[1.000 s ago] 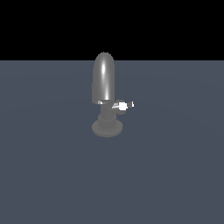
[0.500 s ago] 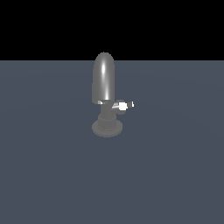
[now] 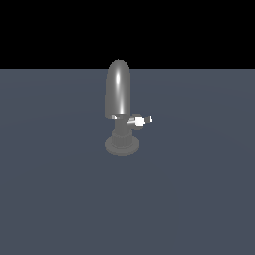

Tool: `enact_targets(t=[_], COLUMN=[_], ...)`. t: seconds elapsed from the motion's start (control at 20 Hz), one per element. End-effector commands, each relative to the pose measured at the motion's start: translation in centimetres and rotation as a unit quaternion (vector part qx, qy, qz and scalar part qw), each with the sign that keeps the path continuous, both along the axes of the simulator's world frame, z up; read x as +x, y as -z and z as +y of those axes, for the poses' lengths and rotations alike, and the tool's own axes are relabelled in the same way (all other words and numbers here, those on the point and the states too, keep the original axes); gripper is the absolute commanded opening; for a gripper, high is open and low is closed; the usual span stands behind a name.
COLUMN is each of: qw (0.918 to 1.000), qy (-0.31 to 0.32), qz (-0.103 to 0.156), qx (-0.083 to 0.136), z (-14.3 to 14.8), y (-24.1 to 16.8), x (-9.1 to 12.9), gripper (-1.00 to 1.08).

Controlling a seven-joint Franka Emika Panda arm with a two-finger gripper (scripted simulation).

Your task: Turn on the faucet by rotating a designated handle.

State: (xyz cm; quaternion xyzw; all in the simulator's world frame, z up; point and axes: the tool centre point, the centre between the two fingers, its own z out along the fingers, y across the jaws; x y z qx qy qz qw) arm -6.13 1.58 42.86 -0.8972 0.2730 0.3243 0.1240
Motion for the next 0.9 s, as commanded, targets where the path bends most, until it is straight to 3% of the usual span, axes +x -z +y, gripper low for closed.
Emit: enact_targets(t=[0.0, 0.45, 0.85], qw=[0.9994, 0.9866, 0.9587], qy=[0.021, 0.103, 0.18], qz=[0.025, 0.117, 0.204], qx=[0.01, 0.047, 0.083], z=[-0.4, -2.0, -3.8], y=[0.9, 4.8, 9.2], x=[1.1, 4.9, 7.4], gripper=[-1.0, -1.0, -1.0])
